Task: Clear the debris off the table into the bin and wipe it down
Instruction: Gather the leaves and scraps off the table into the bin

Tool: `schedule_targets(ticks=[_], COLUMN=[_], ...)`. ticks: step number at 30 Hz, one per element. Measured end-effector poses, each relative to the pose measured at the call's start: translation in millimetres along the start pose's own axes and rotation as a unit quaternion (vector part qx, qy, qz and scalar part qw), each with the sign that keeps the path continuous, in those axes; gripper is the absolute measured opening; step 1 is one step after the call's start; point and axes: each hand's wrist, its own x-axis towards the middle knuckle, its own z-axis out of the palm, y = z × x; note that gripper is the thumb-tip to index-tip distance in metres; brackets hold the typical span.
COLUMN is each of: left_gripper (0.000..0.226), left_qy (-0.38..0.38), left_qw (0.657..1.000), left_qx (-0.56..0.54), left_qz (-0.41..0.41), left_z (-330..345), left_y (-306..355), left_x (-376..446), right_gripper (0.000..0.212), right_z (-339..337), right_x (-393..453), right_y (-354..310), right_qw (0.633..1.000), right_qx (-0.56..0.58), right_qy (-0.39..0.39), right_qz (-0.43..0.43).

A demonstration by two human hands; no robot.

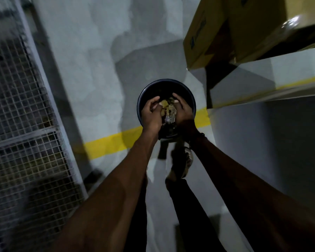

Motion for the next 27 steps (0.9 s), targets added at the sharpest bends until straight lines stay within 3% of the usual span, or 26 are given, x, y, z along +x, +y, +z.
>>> schedule_targets(ticks=[16, 21, 27], left_gripper=[0.022, 0.021, 0.018], left_qy=[-0.117, -0.209, -0.308], left_qw=[0.988, 0.965, 0.935], left_qx=[0.043, 0.057, 0.082], left_qz=[0.094, 0.145, 0.159], left_z=[-40.4, -28.2, 20.8], left_y=[265.3, 315.2, 319.0], left_x=[-274.2, -369.3, -461.4], right_gripper=[0.032, 0.036, 0.04], right_z=[-114.3, -166.3, -243.5], right_x=[-278.5, -373.0, -458.7], right_y=[-245.2, -285.2, -278.7], right_qw=[0.981, 0.963, 0.933], right_qx=[0.166, 0.214, 0.243], right_qy=[0.099, 0.158, 0.25], right_qz=[-0.03, -0.052, -0.093])
